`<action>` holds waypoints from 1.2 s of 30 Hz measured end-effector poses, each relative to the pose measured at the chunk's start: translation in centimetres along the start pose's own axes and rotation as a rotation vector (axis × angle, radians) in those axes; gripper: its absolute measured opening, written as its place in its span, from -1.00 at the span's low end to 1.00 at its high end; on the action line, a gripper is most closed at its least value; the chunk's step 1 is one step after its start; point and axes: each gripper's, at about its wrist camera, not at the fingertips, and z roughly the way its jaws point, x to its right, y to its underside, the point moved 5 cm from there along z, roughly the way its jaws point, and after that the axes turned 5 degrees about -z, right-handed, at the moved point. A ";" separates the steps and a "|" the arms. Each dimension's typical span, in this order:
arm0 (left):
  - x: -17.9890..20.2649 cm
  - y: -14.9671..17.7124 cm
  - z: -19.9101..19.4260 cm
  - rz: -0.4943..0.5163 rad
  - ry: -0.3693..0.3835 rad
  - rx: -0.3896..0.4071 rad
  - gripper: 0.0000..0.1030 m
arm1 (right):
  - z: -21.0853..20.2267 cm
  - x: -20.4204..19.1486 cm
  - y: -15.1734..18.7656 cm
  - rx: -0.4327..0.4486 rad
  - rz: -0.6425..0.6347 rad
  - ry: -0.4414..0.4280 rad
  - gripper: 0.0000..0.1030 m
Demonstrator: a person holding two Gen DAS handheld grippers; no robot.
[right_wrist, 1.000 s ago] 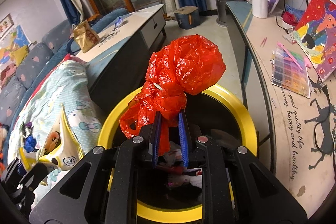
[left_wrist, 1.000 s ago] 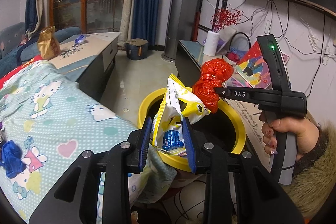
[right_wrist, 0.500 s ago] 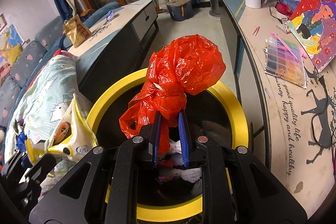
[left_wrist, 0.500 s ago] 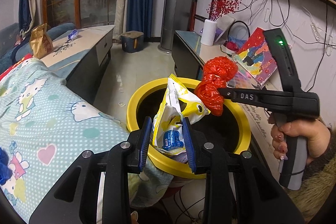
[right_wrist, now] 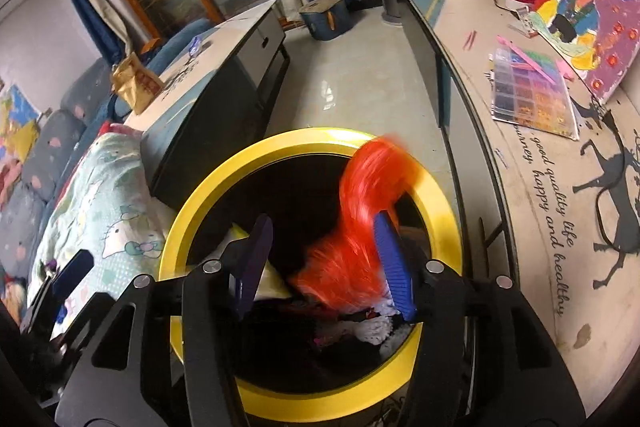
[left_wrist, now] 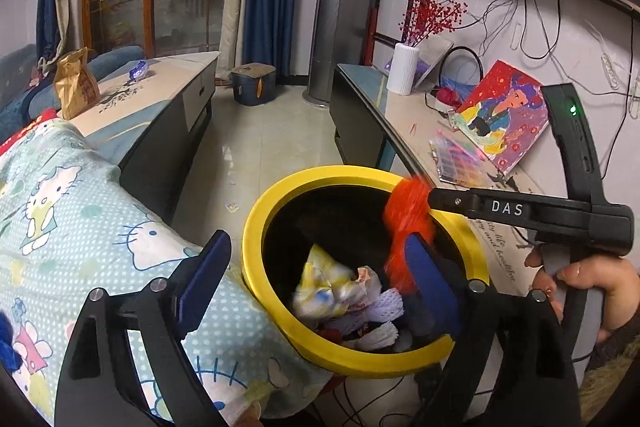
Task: Collect trash
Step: 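Open both tools to drop the red bag and snack bag into the bin, then move both tools back over the bed toward the blue balloon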
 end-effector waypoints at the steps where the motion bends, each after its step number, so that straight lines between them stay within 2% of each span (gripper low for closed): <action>1: -0.1 0.0 -0.2 -0.004 -0.003 0.002 0.78 | -0.1 0.0 0.0 0.006 0.000 0.005 -0.03; 2: -0.4 0.1 -0.4 -0.012 -0.007 0.006 0.87 | -0.1 -0.2 0.1 0.006 -0.003 0.003 -0.02; 6: -1.2 0.5 -1.4 -0.053 -0.016 0.011 0.87 | -0.1 -1.0 0.3 0.006 -0.023 -0.003 0.10; 10: -2.4 0.8 -2.7 -0.088 -0.031 0.027 0.87 | -0.3 -2.2 0.3 0.015 -0.056 -0.013 0.14; 18: -4.9 0.9 -5.6 -0.144 -0.082 0.077 0.87 | -0.9 -4.6 0.4 0.027 -0.111 -0.037 0.16; 20: -5.5 0.9 -6.5 -0.154 -0.094 0.093 0.87 | -1.1 -5.2 0.5 0.034 -0.120 -0.042 0.23; 25: -6.8 0.8 -8.2 -0.170 -0.126 0.127 0.87 | -1.6 -7.1 0.8 0.041 -0.161 -0.061 0.25; 36: -9.6 0.8 -12.5 -0.227 -0.187 0.211 0.87 | -2.8 -11.6 1.7 0.061 -0.265 -0.132 0.28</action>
